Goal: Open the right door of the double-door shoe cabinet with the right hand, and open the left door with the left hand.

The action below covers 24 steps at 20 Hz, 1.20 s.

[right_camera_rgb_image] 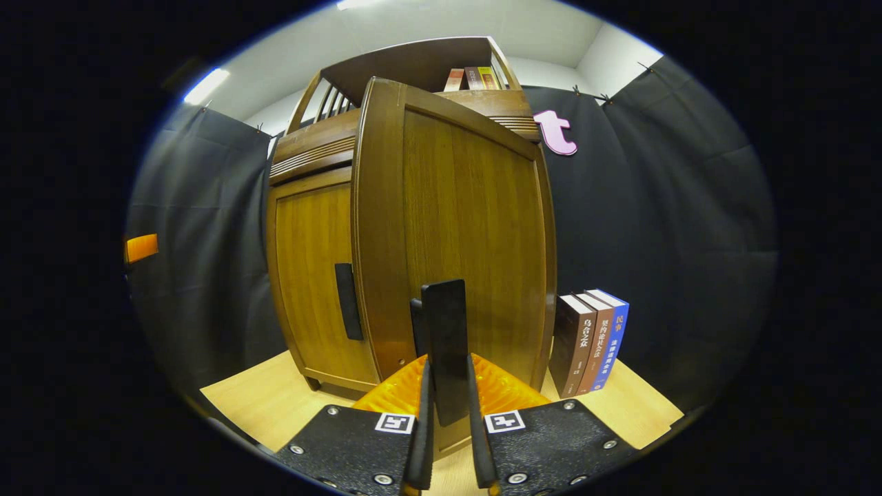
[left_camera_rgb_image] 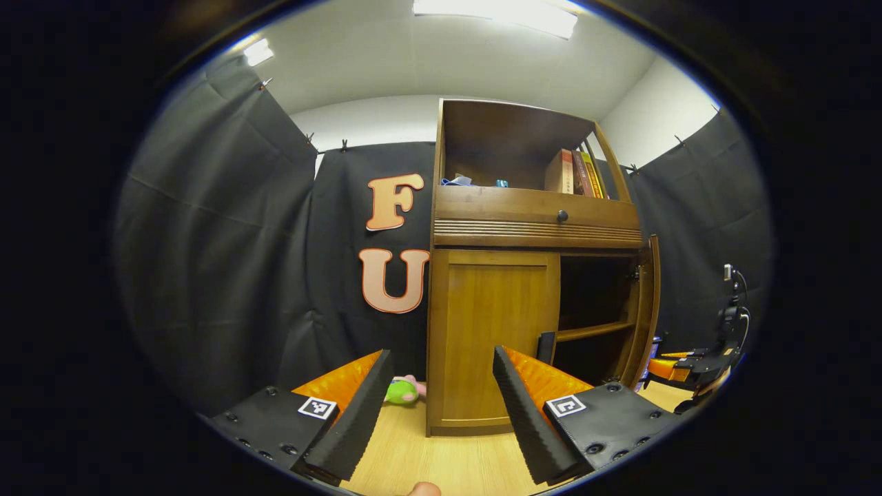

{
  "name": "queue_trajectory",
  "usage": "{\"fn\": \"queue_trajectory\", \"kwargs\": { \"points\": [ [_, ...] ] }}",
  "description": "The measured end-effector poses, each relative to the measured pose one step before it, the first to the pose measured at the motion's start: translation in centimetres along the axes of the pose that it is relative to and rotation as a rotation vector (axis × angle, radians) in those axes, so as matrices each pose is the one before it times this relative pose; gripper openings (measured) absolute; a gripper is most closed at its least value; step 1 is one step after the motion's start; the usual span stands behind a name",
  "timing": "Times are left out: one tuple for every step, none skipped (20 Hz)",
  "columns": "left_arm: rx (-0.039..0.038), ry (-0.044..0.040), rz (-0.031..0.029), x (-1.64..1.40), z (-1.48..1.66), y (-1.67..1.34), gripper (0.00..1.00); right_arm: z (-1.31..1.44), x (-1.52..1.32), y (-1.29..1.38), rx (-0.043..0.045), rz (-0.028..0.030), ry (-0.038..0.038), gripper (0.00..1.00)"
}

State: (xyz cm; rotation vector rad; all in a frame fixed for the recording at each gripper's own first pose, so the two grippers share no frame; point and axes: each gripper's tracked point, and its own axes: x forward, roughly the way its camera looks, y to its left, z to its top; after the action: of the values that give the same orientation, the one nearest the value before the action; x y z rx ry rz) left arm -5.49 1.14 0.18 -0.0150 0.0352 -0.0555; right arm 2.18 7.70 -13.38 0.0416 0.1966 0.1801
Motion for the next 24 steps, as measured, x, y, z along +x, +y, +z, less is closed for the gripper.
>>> {"fn": "queue_trajectory", "kwargs": {
  "points": [
    [-0.00619, -0.00095, -0.01033, 0.016, -0.021, -0.359, 0.95, 0.171, -0.451, -0.274, -0.00487, -0.00457, -0.00042, 0.23],
    [-0.00449, -0.00103, -0.00931, -0.022, -0.001, -0.427, 0.95, 0.079, -0.472, -0.498, -0.00455, -0.01074, -0.00137, 0.26],
    [-0.00098, -0.00051, -0.00772, 0.114, -0.050, -0.380, 0.95, -0.123, -0.412, -0.733, -0.00509, -0.01422, -0.00061, 0.30],
    [0.00402, -0.00084, -0.00676, 0.058, 0.053, -0.346, 0.95, 0.072, -0.473, -0.675, -0.00708, -0.01699, -0.00400, 0.17],
    [0.00203, -0.00029, -0.00760, 0.095, -0.052, -0.432, 0.95, -0.039, -0.388, -0.813, -0.00660, -0.01759, -0.00174, 0.16],
    [0.00201, 0.00066, -0.00850, 0.092, 0.030, -0.460, 0.95, 0.030, -0.353, -0.772, -0.00354, -0.01764, -0.00122, 0.13],
    [0.00147, 0.00065, -0.00780, 0.002, -0.015, -0.519, 0.95, 0.015, -0.258, -0.800, -0.00331, -0.01480, -0.00059, 0.12],
    [0.00022, 0.00005, -0.00848, 0.035, 0.047, -0.504, 0.95, -0.016, -0.261, -0.533, -0.00536, -0.00954, 0.00039, 0.11],
    [0.00013, 0.00040, -0.00912, -0.017, -0.042, -0.481, 0.95, 0.124, -0.207, -0.451, -0.00362, -0.00612, -0.00141, 0.10],
    [0.00001, 0.00095, -0.00709, 0.046, -0.016, -0.424, 0.95, -0.032, -0.121, -0.495, -0.00030, -0.00579, -0.00012, 0.20],
    [-0.00008, 0.00360, -0.00655, 0.004, -0.169, -0.440, 0.95, 0.058, -0.140, -0.612, 0.00085, -0.00480, 0.00092, 0.09],
    [-0.00196, 0.00358, -0.00830, 0.072, -0.097, -0.477, 0.95, -0.084, -0.088, -0.462, -0.00031, -0.00147, 0.00111, 0.08],
    [-0.00300, 0.00377, -0.00866, -0.025, -0.162, -0.515, 0.95, 0.038, -0.163, -0.342, -0.00286, 0.00020, 0.00045, 0.07],
    [-0.00207, 0.00399, -0.00502, -0.039, -0.122, -0.371, 0.95, -0.006, -0.187, -0.387, -0.00291, -0.00016, -0.00090, 0.07],
    [0.00075, 0.00317, -0.00077, -0.006, -0.098, -0.174, 0.95, 0.086, 0.031, -0.386, -0.00064, -0.00056, -0.00171, 0.07],
    [0.00286, 0.00103, 0.00240, 0.053, -0.014, -0.222, 0.95, -0.024, -0.014, -0.359, 0.00019, 0.00058, -0.00135, 0.07],
    [0.00296, 0.00187, 0.00355, 0.146, -0.062, -0.099, 0.95, 0.041, -0.009, -0.308, -0.00059, 0.00088, -0.00132, 0.07],
    [0.00186, 0.00086, 0.00108, 0.103, 0.045, -0.276, 0.95, -0.022, -0.060, -0.401, -0.00035, -0.00023, -0.00167, 0.06],
    [0.00112, -0.00127, -0.00162, -0.007, -0.017, -0.337, 0.95, 0.016, -0.113, -0.418, -0.00204, -0.00120, -0.00066, 0.06],
    [0.00281, -0.00081, -0.00103, 0.004, -0.008, -0.346, 0.95, -0.020, -0.121, -0.390, -0.00156, -0.00143, -0.00184, 0.06],
    [0.00424, -0.00188, -0.00062, 0.061, -0.011, -0.320, 0.95, 0.063, -0.036, -0.429, -0.00070, -0.00167, -0.00121, 0.06],
    [0.00458, -0.00098, -0.00014, 0.065, -0.003, -0.276, 0.95, -0.063, -0.010, -0.412, -0.00093, -0.00239, -0.00172, 0.06],
    [0.00284, 0.00083, -0.00159, 0.044, -0.121, -0.385, 0.95, -0.036, 0.036, -0.513, 0.00082, -0.00444, -0.00329, 0.06],
    [0.00141, 0.00252, -0.00347, 0.041, -0.138, -0.432, 0.95, -0.011, -0.008, -0.464, -0.00107, -0.00330, -0.00405, 0.05]
  ]
}}
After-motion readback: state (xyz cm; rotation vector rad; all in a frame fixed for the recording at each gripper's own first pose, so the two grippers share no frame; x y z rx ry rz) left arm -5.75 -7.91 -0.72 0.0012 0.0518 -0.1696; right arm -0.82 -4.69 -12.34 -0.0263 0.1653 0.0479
